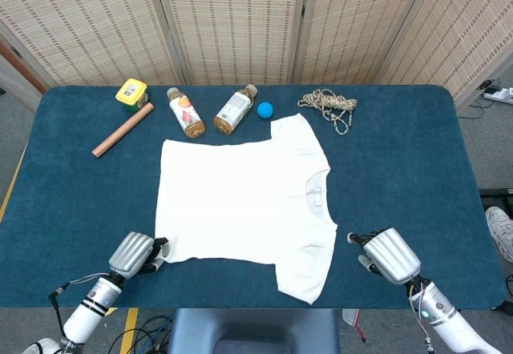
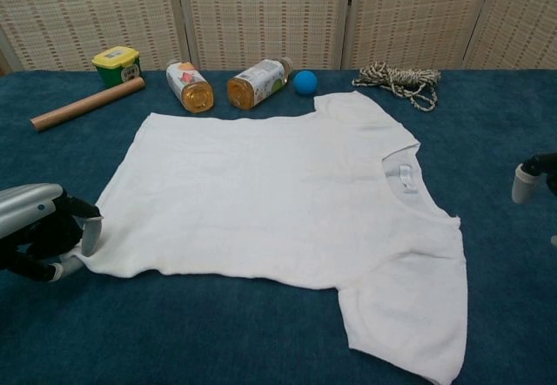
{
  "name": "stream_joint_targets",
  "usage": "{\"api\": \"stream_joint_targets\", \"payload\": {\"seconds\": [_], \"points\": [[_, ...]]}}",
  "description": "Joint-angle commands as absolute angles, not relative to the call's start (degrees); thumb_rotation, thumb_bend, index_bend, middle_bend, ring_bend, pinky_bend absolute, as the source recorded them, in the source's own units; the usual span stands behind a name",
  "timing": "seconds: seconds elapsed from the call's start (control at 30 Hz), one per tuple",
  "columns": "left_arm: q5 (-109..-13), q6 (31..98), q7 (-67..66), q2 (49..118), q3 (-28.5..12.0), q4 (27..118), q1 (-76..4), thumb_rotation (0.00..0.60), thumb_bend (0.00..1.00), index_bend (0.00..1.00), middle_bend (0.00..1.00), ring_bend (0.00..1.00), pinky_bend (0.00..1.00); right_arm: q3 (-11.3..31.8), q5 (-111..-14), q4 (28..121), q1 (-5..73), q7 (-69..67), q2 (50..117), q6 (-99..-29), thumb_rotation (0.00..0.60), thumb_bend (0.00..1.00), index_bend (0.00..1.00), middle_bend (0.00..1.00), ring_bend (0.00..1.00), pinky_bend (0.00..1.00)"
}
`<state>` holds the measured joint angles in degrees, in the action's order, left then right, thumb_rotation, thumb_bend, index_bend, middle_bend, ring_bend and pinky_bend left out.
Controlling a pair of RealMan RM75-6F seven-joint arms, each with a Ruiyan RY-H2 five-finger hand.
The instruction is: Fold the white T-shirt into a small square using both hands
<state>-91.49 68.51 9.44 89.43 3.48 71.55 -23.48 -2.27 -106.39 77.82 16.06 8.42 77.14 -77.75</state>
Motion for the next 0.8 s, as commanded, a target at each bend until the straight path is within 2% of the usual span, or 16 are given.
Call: {"api": "stream_joint_targets", "payload": {"seconds": [0.03,0.8], "points": [[-91.29,68.10,9.60,88.96,3.56,72.13,-23.59,0.600,0.53,0.64,0.92,0.85,0.96,-3.69,-106.97,74.98,16.74,7.78,79.56,-76.46,0.600,0.23,0.46,0.80,0.87,0.96],[-90.47,67.69,10.25,88.62,3.51,72.77,-23.36,0.600,0.53,0.64,0.92,0.85,0.96,-5.53,-105.45,61.16,19.26,3.25,92.44,-74.86,0.600,0.18,0.53,0.84,0.90,0.98]]}}
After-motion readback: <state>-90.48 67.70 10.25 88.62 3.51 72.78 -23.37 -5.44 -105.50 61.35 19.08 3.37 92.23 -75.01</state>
